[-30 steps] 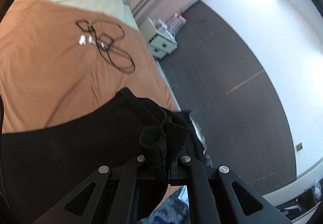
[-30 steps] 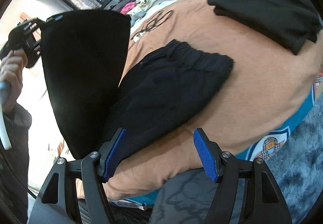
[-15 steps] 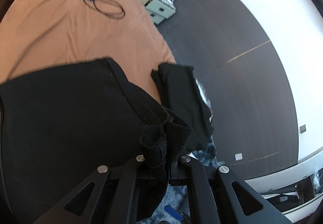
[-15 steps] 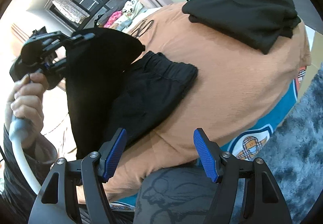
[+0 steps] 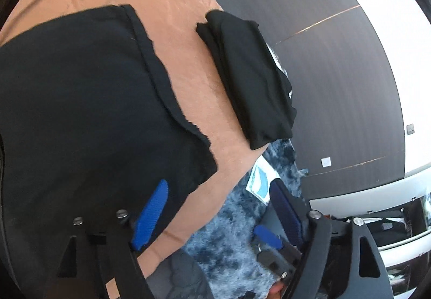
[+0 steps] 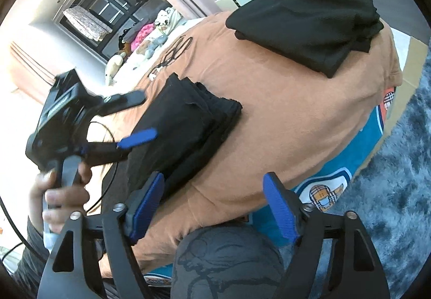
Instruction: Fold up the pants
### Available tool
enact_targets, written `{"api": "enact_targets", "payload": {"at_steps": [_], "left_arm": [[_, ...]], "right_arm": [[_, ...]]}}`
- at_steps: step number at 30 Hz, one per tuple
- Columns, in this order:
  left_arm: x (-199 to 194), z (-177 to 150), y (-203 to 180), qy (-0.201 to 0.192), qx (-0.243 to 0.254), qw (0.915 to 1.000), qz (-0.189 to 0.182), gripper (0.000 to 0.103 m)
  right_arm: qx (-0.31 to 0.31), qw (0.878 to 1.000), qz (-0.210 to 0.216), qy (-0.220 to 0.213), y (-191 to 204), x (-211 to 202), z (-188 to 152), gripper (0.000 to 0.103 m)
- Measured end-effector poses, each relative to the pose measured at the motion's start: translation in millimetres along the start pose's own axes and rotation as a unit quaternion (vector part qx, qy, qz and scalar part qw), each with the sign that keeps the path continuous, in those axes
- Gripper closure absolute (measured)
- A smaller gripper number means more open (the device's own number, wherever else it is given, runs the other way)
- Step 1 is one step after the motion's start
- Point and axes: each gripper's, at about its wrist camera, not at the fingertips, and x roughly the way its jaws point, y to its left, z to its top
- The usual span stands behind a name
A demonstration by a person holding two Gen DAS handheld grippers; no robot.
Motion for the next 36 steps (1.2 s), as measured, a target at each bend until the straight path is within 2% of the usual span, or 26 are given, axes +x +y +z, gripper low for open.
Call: {"api": "enact_targets", "payload": {"at_steps": [7, 11, 17, 19, 24, 27, 31, 33, 36], "left_arm": [[-59.8, -3.1, 39.1, -0.054, 0.002, 0.9974, 0.048, 0.022], [-101.5, -14.2, 69.3, -0.085, -0.015, 0.9933, 0.078, 0.022], [-157.9, -37.0, 115.7, -0.129, -0.051, 0.9851, 0.101, 0.022], [-174.4, -46.4, 132.1, -0.142, -0.07, 0.982, 0.103, 0.022], [-204.9, -69.2, 171.9, -0.173, -0.124, 0.9714, 0.106, 0.022], [-225.5, -83.6, 192.7, -0.188, -0.146, 0.9645, 0.113, 0.022], [-242.8, -96.0, 211.6, -0.199, -0.167, 0.9574, 0.125, 0.022], [-253.0, -103.1, 220.4, -0.208, -0.177, 0.9527, 0.133, 0.022], [-265.2, -112.4, 231.6, -0.212, -0.186, 0.9487, 0.143, 0.022]], "right_arm": [[-0.005, 1.0, 0.023, 0.014, 2.4, 24.8, 10.1, 0.027], [-0.013, 0.999, 0.029, 0.018, 3.4, 43.2, 23.1, 0.027], [-0.019, 0.999, 0.033, 0.022, 1.2, 70.5, 36.4, 0.027], [-0.02, 0.999, 0.029, 0.024, -0.7, 80.0, 40.7, 0.032], [-0.026, 0.999, 0.019, 0.04, -2.7, 104.7, 50.2, 0.035], [-0.026, 0.998, 0.012, 0.047, 0.7, 115.2, 56.5, 0.05], [-0.046, 0.998, 0.001, 0.044, 9.2, 114.4, 57.7, 0.064], [-0.053, 0.998, -0.008, 0.038, 11.0, 109.6, 60.9, 0.065], [-0.058, 0.998, 0.0, 0.032, 12.0, 104.1, 63.3, 0.065]]}}
